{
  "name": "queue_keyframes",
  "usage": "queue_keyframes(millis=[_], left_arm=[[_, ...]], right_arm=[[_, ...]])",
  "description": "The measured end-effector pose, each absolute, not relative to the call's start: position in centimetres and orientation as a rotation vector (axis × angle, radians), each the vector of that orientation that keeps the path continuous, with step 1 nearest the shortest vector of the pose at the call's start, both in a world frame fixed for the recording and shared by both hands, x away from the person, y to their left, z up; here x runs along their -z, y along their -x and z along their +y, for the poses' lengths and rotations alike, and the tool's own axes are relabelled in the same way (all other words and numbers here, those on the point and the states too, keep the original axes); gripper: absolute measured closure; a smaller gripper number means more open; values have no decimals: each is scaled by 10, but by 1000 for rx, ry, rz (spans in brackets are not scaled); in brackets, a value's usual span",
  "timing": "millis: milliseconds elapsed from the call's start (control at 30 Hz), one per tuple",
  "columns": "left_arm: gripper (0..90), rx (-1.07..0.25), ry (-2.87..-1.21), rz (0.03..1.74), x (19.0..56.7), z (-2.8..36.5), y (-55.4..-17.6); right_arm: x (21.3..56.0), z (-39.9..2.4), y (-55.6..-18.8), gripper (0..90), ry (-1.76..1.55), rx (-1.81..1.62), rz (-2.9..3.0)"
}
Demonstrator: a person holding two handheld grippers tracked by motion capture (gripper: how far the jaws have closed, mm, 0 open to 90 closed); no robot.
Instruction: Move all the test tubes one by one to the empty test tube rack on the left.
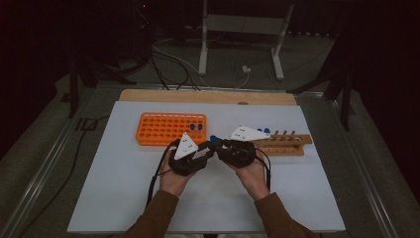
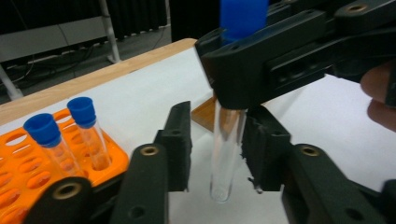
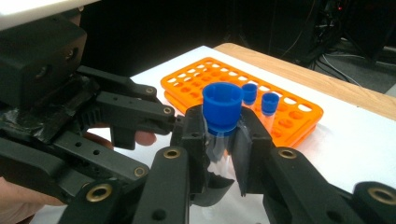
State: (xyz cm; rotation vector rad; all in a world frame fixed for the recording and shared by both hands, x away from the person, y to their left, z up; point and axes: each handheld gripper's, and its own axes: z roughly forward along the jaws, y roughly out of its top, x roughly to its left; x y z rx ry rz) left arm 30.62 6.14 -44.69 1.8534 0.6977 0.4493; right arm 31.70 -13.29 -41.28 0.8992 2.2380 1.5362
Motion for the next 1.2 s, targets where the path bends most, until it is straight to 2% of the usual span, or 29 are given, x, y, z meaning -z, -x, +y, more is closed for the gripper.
queue_keyframes(millis=[200, 333, 667, 900, 1200], left_arm=[[760, -449, -1854, 679, 448, 60, -305], [776, -461, -1855, 670, 448, 60, -305], [778, -479, -1850, 719, 449, 69, -310], [778, -507, -1818, 758, 444, 84, -315], [778, -536, -1794, 794, 440, 100, -322]], right_arm=[[415, -131, -316, 768, -899, -1538, 2246], [415, -131, -316, 749, -904, -1546, 2245], [411, -153, -317, 420, -934, -1618, 2196], [419, -165, -315, 237, -958, -1522, 2195], [427, -181, -307, 142, -986, -1442, 2168]])
